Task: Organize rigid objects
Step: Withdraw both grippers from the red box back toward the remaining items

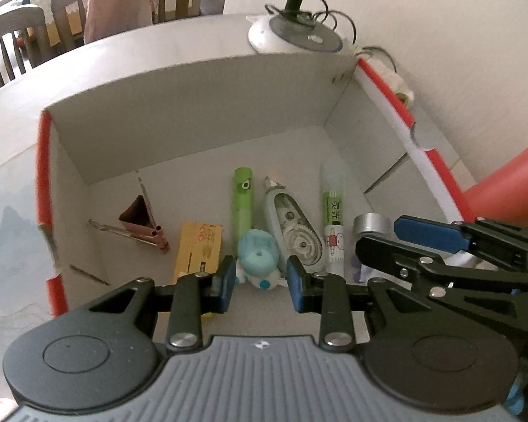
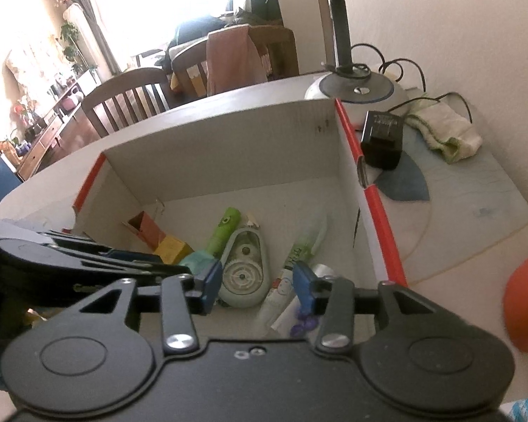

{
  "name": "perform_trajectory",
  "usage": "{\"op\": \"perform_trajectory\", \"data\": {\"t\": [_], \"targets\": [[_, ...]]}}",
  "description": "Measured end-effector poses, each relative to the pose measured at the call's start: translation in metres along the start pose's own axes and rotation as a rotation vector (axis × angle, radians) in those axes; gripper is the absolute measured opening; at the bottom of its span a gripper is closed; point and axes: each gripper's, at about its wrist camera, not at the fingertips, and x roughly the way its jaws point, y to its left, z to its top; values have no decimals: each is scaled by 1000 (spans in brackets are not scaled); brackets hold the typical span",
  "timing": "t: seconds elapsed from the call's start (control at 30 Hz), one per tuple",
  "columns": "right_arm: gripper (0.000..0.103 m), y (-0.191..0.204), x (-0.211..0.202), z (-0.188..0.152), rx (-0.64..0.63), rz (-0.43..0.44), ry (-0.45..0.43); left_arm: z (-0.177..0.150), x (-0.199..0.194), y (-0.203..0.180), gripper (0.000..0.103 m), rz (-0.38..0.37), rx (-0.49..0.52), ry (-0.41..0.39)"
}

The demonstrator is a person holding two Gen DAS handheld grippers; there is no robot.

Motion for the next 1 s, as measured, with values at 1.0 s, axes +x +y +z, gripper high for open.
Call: {"op": "perform_trajectory", "data": {"t": [1.0], "targets": [[70,120,-78,-44,-109,114,-119,-96,-157,68,30,35,1,-290]]}}
